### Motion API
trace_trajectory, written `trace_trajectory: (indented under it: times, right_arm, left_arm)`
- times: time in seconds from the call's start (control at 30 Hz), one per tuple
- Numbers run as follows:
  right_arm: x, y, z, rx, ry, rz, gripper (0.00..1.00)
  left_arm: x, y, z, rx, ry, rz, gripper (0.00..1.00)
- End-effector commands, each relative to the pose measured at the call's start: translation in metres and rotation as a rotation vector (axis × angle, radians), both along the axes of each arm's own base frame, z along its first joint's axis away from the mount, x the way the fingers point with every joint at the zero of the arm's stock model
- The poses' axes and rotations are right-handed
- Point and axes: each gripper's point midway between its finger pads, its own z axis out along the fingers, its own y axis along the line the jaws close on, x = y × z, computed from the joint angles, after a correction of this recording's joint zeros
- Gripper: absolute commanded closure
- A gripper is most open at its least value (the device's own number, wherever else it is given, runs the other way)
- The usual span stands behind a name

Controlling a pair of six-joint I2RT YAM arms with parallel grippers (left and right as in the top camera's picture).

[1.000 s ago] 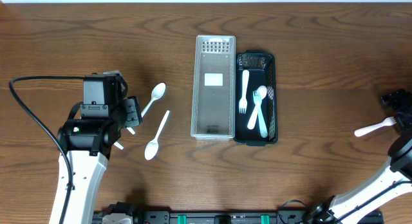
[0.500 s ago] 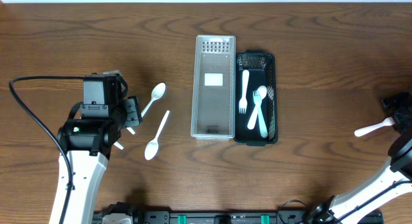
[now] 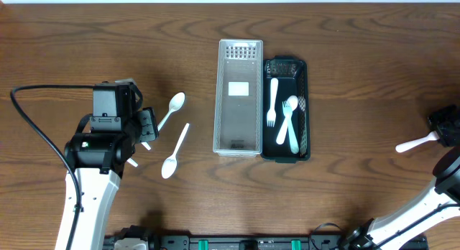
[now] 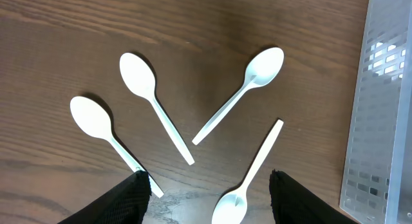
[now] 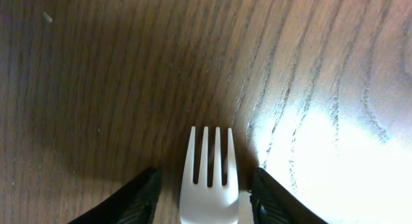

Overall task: Pack container
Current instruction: 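Move the right gripper to the last white fork and grasp it, then place the last white fork into the black tray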

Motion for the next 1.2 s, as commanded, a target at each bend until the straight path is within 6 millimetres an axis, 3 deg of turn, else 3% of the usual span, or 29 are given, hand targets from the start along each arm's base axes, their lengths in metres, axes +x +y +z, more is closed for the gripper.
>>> trace_trajectory:
  times: [0.0,0.27,0.47,0.5,0.73,0.87,0.97,1.1,1.17]
  right_arm:
    - [-0.018,0.018,-0.028,0.078,0.065,0.001,0.55]
    - [-0.017,0.022,-0.028,0.084,0.072,0.009,0.61]
    - [-0.013,0.028,-0.028,0.087,0.078,0.027,0.71]
    - [-0.012,0.03,-0.028,0.088,0.079,0.033,0.76]
    - [0.003,0.052,-0.017,0.085,0.076,0.098,0.78]
    - [0.033,0.074,0.017,0.031,0.006,0.186,0.78]
    - [0.068,0.105,0.06,-0.006,-0.105,0.323,0.77]
    - [0.111,0.177,0.131,-0.052,-0.278,0.577,0.76]
    - [0.122,0.218,0.16,-0.073,-0.342,0.695,0.76]
  left_arm:
    - [0.003,0.002,0.007,0.01,-0.014,0.0,0.37]
    - [0.004,0.002,0.007,0.009,-0.014,0.0,0.37]
    - [0.003,0.002,0.007,0.01,-0.014,0.0,0.38]
    - [0.003,0.002,0.007,0.01,-0.014,0.0,0.37]
    - [0.003,0.002,0.007,0.009,-0.014,0.001,0.37]
    - [0.003,0.002,0.007,0.01,-0.014,0.0,0.37]
    - [0.003,0.002,0.006,0.009,-0.013,0.001,0.38]
    - [0.003,0.002,0.006,0.01,-0.013,0.0,0.38]
    - [0.003,0.002,0.006,0.01,-0.013,0.0,0.37]
